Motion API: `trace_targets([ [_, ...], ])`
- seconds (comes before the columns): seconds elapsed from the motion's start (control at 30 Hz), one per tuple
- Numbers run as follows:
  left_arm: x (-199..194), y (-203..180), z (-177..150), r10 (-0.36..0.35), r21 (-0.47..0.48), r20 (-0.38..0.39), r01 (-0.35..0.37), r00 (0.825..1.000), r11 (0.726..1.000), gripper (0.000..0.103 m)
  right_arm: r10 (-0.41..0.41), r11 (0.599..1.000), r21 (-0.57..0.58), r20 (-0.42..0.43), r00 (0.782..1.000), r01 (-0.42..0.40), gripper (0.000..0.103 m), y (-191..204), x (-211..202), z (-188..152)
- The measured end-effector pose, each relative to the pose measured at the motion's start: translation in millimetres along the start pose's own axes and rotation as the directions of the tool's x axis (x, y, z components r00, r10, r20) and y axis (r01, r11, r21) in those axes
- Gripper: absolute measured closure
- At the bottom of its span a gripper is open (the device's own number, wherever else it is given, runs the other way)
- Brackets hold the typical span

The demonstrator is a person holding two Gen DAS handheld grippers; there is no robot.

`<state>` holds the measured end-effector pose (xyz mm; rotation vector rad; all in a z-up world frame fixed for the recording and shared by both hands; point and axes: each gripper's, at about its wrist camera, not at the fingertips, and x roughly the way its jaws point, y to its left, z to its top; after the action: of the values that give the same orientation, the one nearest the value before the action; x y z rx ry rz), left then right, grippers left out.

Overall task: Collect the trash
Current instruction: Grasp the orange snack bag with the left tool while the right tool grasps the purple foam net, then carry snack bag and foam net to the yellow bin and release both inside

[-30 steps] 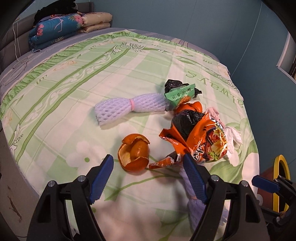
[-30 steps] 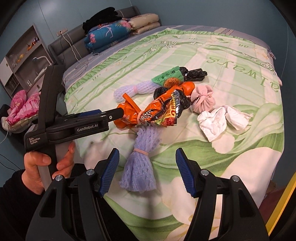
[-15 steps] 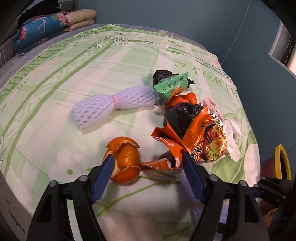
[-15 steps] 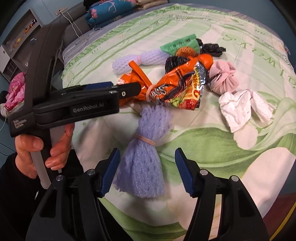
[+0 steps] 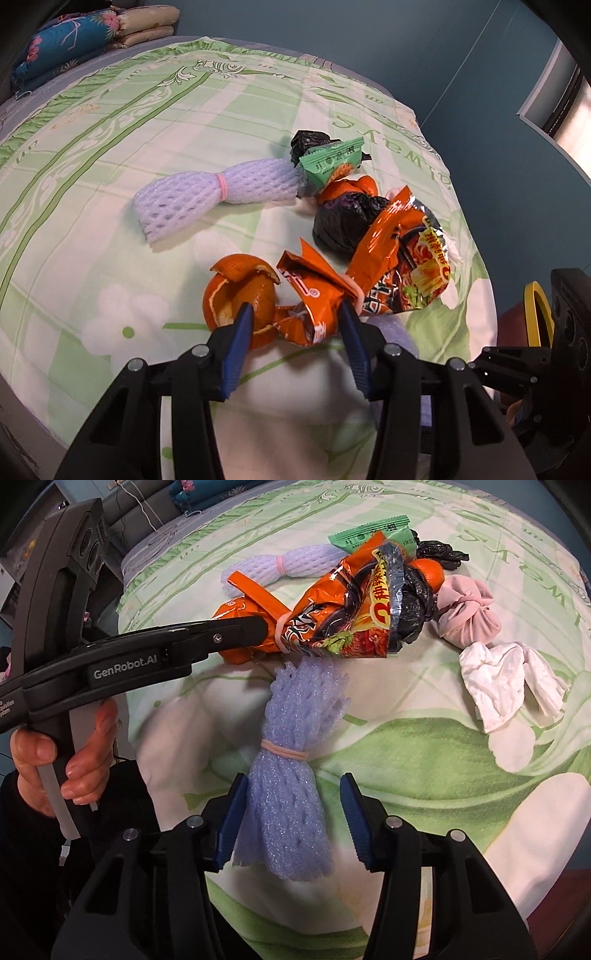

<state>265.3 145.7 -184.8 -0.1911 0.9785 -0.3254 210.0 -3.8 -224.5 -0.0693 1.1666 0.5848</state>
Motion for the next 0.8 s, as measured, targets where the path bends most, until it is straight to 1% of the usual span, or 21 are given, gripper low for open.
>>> trace_targets([
  [0.07,-4,1,-1,0.013,0.007,0.008,-0.013,1.0,1.0,0.054,-0.004,1.0,-0.006,0.001,1.0,0.004,0.055,3,0,0],
  [0.27,-11,15,2,0.005,-0.033,0.006,-0.005,1.0,0.999,0.053,-0.012,1.0,-0.017,-0.005,1.0,0.012,0.056,6,3,2],
  [0.43,0,11,1,-0.003,-0.021,-0.018,0.003,1.0,1.0,0.053,-0.016,1.0,-0.025,-0.012,1.0,0.016,0.059,12,6,3],
  [0.53,4,5,3,-0.012,-0.02,-0.014,0.012,1.0,1.0,0.053,-0.021,0.999,-0.03,-0.008,1.0,0.02,0.061,15,5,3],
  [0.6,3,1,5,-0.018,-0.018,-0.003,0.018,1.0,1.0,0.056,-0.021,0.999,-0.035,-0.005,1.0,0.021,0.064,17,5,3],
  [0.67,2,-2,7,-0.037,-0.013,-0.005,0.037,0.999,0.999,0.065,-0.021,0.999,-0.039,-0.003,1.0,0.021,0.065,17,6,4],
  [0.73,4,-6,9,-0.026,-0.005,-0.01,0.026,1.0,1.0,0.065,-0.016,0.999,-0.04,-0.009,1.0,0.016,0.067,16,7,4],
  [0.8,6,-9,10,-0.019,-0.003,-0.009,0.019,1.0,1.0,0.068,-0.011,0.999,-0.043,-0.01,1.0,0.01,0.071,17,8,5],
])
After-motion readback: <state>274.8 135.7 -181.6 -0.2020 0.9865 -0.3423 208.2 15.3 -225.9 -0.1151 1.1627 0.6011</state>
